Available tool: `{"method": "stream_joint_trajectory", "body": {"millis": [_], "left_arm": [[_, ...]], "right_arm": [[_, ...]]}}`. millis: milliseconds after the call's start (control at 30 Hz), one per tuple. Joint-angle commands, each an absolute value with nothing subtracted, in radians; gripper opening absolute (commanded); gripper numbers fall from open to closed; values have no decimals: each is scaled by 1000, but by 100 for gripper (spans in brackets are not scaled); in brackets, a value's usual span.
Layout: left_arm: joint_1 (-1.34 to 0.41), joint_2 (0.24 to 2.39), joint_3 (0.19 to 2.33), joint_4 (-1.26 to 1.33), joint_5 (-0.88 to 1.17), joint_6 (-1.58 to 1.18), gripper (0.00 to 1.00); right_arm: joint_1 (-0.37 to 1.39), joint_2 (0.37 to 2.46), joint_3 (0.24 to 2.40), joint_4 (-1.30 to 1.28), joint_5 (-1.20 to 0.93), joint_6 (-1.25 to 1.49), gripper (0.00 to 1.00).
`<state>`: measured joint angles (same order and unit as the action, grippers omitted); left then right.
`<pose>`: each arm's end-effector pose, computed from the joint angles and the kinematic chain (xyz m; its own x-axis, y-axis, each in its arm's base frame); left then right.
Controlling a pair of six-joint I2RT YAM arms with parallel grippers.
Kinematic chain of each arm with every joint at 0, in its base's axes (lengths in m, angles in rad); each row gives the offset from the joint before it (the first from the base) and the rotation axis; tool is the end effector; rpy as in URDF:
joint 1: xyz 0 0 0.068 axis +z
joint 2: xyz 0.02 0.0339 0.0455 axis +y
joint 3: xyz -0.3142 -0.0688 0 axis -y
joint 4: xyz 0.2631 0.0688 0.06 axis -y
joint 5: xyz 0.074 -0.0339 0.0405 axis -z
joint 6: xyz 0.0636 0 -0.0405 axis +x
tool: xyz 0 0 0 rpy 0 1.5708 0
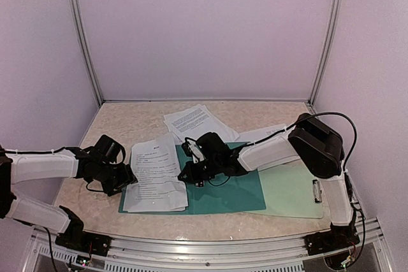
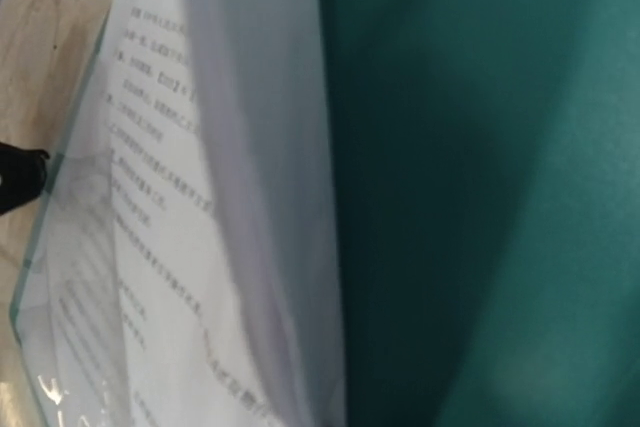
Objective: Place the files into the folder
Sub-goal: Insert the folder to form pockets on the folder.
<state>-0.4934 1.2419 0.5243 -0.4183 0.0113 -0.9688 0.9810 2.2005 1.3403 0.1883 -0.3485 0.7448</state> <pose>0.1883 -0.1021 0.1583 -0.8461 -0.4808 -0.2301 -0.3878 0.8515 -0.3531 0.2750 0.4499 0.1239 -0.8848 -0.1766 -0.4313 -0.4489 0.5717 0.6868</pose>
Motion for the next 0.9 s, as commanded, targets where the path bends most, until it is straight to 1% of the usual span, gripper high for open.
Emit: {"method": "stream_joint_trajectory", "body": {"millis": [0, 333, 600, 733, 867], "left_arm": [[-509, 1262, 488, -448, 61, -988, 72], [-509, 1266, 491, -468, 47, -979, 72], [-509, 1263, 492, -473, 43, -976, 72], [-510, 1255, 490, -480, 37, -977, 72], [-509, 1247, 492, -483, 32, -974, 72]], "right_arm": [[1000, 2188, 1315, 178, -318, 730, 0], [978, 2174, 1328, 165, -273, 694, 0], [966, 2178, 1403, 78, -277, 610, 0], [964, 2168, 1408, 42, -317, 590, 15], [968, 2148, 1374, 39, -337, 592, 22]]}}
